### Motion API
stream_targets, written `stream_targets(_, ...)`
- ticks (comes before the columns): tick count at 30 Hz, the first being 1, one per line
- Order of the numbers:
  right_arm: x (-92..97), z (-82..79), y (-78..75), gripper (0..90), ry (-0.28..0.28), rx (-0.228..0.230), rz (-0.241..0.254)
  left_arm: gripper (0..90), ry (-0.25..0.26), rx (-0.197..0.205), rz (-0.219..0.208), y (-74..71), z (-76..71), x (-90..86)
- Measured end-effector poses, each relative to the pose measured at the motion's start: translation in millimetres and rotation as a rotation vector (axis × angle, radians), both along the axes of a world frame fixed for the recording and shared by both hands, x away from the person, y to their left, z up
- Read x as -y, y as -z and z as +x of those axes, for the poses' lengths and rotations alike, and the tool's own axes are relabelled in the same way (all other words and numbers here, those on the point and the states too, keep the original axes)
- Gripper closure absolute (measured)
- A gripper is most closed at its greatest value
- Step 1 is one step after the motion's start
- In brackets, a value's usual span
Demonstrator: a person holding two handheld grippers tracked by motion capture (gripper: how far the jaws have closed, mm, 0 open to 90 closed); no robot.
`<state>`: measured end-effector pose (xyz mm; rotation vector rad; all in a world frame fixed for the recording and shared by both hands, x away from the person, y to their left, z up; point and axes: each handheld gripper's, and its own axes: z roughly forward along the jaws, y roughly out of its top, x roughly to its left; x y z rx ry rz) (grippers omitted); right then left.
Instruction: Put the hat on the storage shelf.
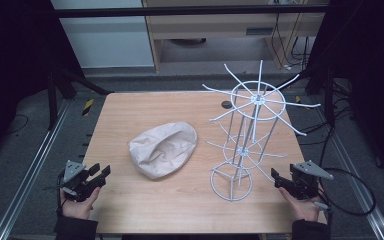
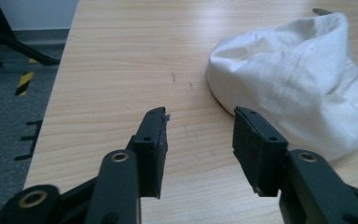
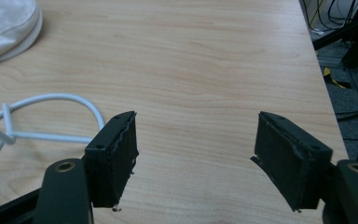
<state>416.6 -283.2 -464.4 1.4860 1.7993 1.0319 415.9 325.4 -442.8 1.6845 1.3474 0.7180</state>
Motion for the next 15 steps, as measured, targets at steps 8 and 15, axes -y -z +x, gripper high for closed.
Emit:
stream_targets(8, 3.3, -6.5, 5.7, 34.7, -0.014, -0.036, -0.008, 63.3, 0.101, 0.005, 0.043, -11.6, -2.5, 23.3)
stream_targets(15, 0.4, -14.9, 8.7, 35.2, -0.03, -0.047, -0.02, 59.6, 0.177, 0.03, 0.085, -27.5, 7.3, 34.4)
